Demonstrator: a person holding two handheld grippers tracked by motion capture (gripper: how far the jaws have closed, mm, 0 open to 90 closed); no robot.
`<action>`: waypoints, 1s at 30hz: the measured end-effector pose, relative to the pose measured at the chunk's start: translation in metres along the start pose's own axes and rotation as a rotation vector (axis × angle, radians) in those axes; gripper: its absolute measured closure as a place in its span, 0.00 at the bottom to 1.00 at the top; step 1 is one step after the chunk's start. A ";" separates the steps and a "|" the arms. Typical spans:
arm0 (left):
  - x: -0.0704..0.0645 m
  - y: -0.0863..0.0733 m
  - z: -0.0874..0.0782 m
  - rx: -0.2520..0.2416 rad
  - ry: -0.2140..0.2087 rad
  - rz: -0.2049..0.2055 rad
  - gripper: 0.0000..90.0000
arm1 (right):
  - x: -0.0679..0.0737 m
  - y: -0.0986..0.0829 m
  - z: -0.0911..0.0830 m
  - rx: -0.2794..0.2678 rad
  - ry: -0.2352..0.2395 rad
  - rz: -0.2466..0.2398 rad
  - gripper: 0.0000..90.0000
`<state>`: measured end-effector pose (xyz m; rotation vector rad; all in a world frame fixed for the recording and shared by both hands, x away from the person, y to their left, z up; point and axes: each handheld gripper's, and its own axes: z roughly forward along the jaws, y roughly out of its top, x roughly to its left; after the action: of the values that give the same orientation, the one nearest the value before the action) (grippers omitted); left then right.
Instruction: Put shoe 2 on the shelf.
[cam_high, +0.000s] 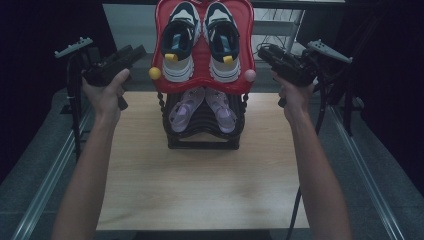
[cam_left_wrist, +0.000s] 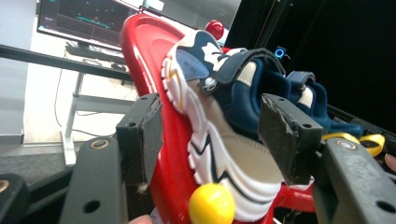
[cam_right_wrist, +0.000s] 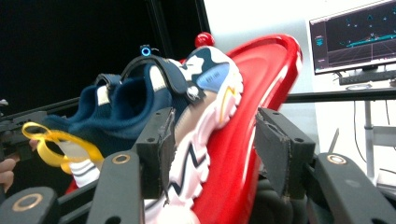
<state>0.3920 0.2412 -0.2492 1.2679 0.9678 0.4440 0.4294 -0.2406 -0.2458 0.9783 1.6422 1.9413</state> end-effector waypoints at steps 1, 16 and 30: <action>0.002 -0.002 -0.001 0.001 0.003 -0.005 0.44 | -0.002 -0.003 -0.001 -0.001 0.000 0.002 0.54; 0.032 -0.046 -0.015 0.056 0.029 -0.041 0.44 | -0.017 -0.034 -0.022 0.016 -0.023 0.003 0.54; 0.042 -0.093 -0.025 0.103 0.033 -0.052 0.45 | -0.037 -0.084 -0.041 0.063 -0.040 0.040 0.54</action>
<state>0.3749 0.2614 -0.3506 1.3283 1.0605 0.3802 0.4138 -0.2760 -0.3381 1.0753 1.6829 1.8931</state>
